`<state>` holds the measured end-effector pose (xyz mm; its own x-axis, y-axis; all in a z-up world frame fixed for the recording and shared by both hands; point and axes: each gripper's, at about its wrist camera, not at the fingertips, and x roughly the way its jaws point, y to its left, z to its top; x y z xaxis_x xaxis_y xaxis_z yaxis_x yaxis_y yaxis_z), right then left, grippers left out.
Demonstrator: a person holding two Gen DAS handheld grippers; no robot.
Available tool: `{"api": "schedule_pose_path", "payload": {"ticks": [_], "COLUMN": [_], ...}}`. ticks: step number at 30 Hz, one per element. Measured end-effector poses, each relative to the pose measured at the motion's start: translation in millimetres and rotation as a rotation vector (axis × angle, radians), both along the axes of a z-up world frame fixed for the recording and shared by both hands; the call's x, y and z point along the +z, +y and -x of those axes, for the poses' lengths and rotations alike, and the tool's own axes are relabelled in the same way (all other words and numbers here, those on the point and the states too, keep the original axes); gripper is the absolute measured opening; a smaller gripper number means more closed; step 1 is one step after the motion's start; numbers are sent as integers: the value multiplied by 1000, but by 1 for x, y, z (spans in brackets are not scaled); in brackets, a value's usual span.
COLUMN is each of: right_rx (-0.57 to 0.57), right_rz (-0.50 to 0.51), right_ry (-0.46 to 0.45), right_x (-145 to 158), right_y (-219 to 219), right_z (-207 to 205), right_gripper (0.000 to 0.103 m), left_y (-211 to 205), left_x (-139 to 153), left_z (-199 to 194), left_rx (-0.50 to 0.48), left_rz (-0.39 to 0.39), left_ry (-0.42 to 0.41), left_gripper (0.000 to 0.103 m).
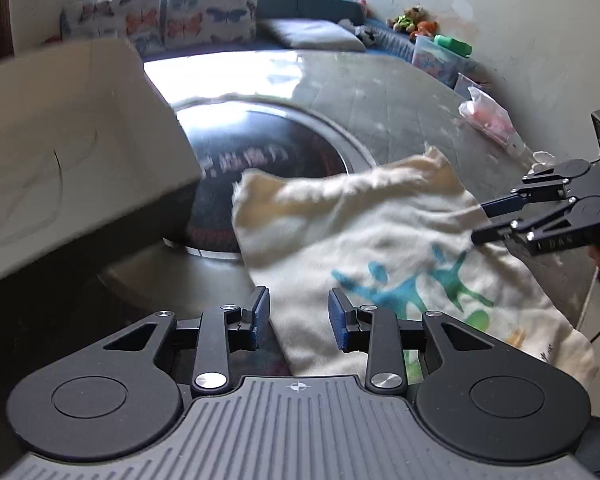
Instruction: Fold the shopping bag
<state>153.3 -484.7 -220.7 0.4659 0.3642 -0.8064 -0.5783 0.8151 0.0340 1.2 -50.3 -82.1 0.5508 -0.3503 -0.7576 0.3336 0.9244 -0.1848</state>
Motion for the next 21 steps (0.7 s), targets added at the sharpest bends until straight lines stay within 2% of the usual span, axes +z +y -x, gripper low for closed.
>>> {"api": "schedule_pose_path", "payload": {"ticks": [2,3,4,7,9,13,16,21], "right_rx": [-3,-5,-10,-26,-34,-49,-49,40], "right_rz": [9,15,19,26,30,27,30,17], "right_ry": [-4,-10,-18,-45,-60,-81,-80,-91], "right_x": [0,0,0,-1,-2,-4,-3,10], "right_y": [1,2,3,5,7,14,14,12], "right_z": [0,0,-2,-9,-13,-33,-41,-20], "right_gripper": [35,32,27,25,24,24,26,31], "left_y": [-3,-5,-7,-16,-23,-28,-28,-36], "left_x": [-1,-1,-1,-11,-12,-17,-14,1], "left_z": [-4,-6,-9,-21,-30,-48,-50,-24], "left_rx": [-7,-11,-13,-20,-27,-16,-27,-151], "left_rz": [-6,-10,-10,-9,-36,-28,14,81], "left_ry": [-8,-12,-14,-29,-58,-72,-58,-57], "left_gripper": [27,17,15,11,10,10,10,13]}}
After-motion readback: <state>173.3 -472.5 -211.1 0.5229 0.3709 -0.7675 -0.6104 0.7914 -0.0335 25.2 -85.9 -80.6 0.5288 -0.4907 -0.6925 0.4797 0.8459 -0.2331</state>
